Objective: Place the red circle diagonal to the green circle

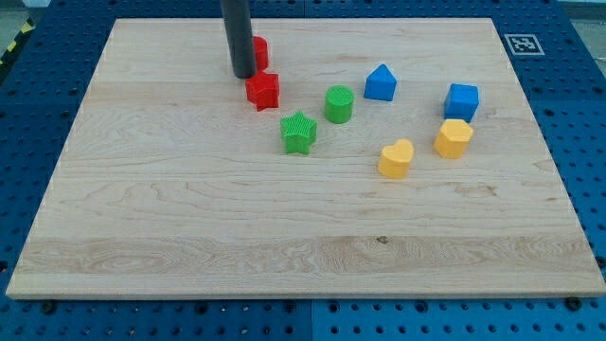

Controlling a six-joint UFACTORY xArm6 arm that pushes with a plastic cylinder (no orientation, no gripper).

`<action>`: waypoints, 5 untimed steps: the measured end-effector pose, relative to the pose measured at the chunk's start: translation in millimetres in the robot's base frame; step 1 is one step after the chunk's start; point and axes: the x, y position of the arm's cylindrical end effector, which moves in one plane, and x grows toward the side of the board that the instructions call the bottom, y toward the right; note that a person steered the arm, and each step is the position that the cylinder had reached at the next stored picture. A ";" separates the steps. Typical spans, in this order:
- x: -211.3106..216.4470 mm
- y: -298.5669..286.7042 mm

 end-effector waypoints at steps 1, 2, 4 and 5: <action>-0.1 -34.3; -34.9 -60.7; -78.7 -55.8; -78.7 -51.6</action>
